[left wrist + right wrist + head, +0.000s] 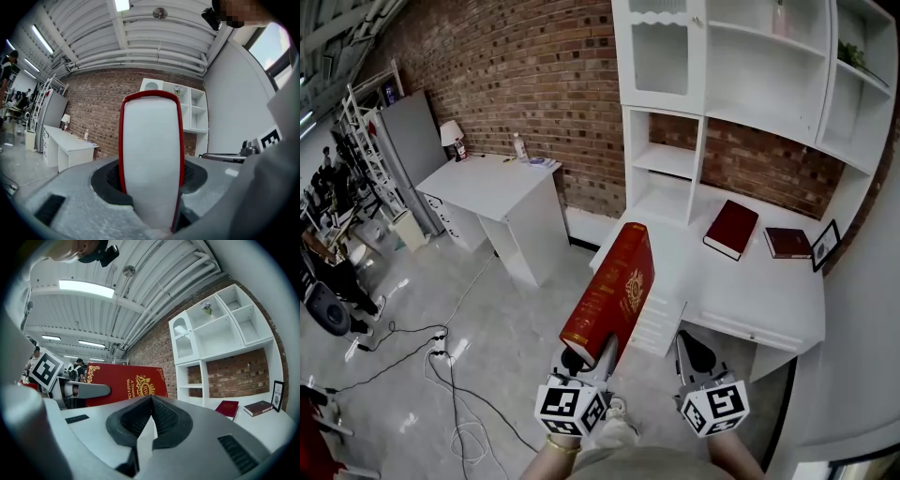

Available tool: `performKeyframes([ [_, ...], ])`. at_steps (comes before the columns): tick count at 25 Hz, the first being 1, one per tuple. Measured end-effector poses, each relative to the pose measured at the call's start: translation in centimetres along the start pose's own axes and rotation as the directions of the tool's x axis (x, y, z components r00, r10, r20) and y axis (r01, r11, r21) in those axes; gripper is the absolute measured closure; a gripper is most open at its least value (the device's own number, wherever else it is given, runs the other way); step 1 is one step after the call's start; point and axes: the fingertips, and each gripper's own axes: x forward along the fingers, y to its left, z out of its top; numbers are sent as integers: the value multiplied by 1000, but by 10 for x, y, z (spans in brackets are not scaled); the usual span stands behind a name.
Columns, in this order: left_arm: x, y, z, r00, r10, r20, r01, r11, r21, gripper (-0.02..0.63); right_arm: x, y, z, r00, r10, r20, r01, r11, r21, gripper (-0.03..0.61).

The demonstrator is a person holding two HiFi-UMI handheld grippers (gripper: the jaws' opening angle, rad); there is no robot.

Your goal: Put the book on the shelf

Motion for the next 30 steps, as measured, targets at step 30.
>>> performKeyframes([
  [30,123,82,18,999,-42,-29,42,999,-9,380,137,-36,8,999,-36,-15,35,999,-9,571],
])
